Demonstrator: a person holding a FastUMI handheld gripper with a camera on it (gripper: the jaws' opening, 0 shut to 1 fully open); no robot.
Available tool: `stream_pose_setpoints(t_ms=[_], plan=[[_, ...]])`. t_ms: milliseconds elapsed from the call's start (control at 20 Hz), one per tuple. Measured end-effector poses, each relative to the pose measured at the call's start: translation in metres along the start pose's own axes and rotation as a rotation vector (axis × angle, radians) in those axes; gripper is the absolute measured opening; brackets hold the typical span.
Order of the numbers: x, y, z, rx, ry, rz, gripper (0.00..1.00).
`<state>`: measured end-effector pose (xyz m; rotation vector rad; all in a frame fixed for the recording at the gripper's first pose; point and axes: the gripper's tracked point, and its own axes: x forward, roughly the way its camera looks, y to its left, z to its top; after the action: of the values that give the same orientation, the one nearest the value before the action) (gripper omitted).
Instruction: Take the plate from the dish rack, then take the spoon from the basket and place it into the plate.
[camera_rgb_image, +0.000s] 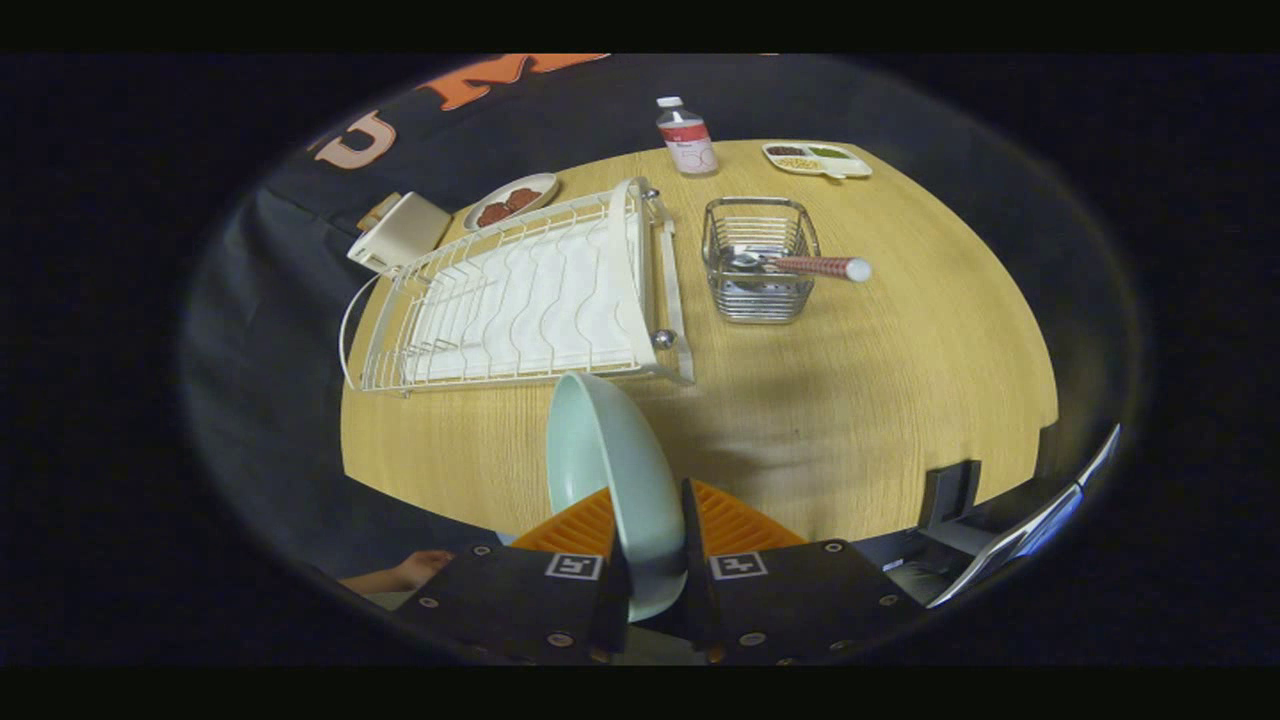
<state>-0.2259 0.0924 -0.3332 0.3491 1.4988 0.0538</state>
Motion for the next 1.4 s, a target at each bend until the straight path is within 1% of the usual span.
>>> stream_pose_setpoints(t_ms=[100,150,250,450,650,750,850,900,950,1000,1050,1100,1200,1400], plan=[[0.008,-0.005,-0.006,0.001,0.009,-0.005,0.25],[0.012,0.001,-0.008,0.021,0.012,0.024,0.24],[0.017,0.003,-0.012,0.026,0.019,0.045,0.24],[0.025,0.003,-0.014,0.110,0.044,0.076,0.24],[0.033,-0.009,-0.013,0.085,0.031,0.022,0.31],[0.035,-0.008,-0.012,0.087,0.023,0.023,0.35],[0.041,-0.020,-0.012,0.083,0.016,-0.021,0.37],[0.044,-0.026,-0.011,0.082,0.011,-0.035,0.40],[0.044,-0.026,-0.011,0.096,0.007,-0.031,0.44],[0.043,-0.026,-0.008,0.116,-0.005,-0.019,0.48],[0.042,-0.028,-0.004,0.136,-0.028,-0.006,0.49],[0.039,-0.030,0.002,0.152,-0.058,-0.001,0.55],[0.033,-0.036,0.016,0.167,-0.131,0.005,0.62],[0.017,-0.047,0.045,0.127,-0.291,-0.007,0.74]])
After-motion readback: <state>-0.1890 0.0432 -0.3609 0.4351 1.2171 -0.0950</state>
